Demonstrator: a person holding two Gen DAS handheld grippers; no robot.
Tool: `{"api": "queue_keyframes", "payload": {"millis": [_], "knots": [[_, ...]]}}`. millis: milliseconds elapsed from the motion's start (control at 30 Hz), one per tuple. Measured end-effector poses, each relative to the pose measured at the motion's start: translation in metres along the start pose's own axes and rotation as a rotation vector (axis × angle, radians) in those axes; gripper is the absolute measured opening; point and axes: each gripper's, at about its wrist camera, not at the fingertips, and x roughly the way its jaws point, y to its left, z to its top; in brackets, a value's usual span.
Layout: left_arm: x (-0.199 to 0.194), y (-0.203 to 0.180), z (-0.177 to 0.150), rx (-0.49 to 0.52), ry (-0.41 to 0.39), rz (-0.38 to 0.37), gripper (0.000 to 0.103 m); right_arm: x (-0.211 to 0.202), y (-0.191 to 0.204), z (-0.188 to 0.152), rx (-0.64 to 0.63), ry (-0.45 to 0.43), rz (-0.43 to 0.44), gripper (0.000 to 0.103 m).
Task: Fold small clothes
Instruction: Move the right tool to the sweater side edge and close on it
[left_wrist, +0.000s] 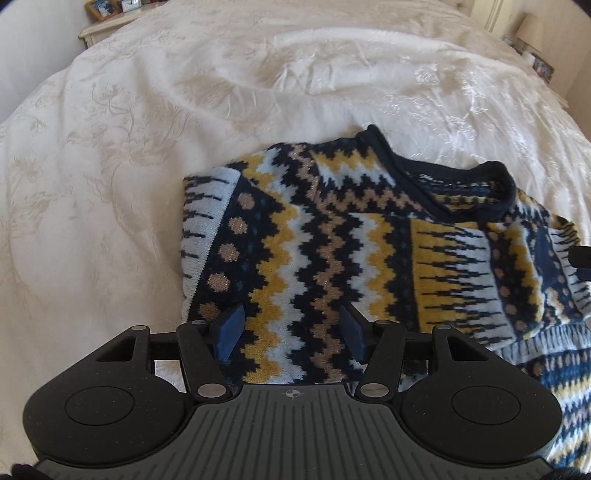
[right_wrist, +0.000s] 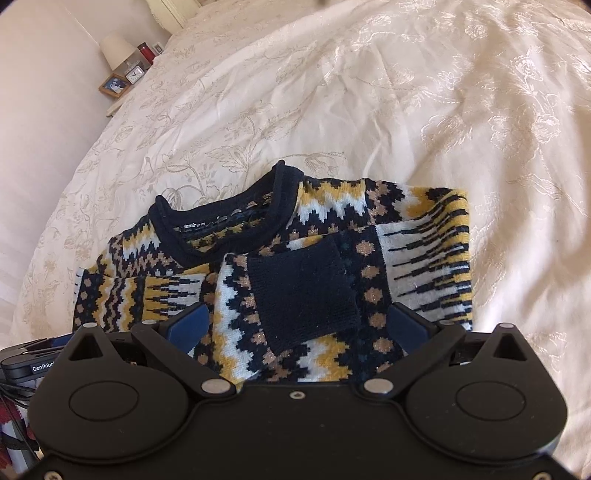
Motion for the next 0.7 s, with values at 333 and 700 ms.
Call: {"api": "queue_keyframes", "payload": {"millis": [333,700], "knots": [[0.019,0.003,0.006,-0.009,0.032,-0.034,0.062,0.04,-0.003,0.008,-0.024,0.085,0.019,0.103],[0.018,0.004,0.007,-0.023,0.033,-0.045,0.063,0.032,-0.013,0.009,0.029,0.064,0.042,0.065]]}}
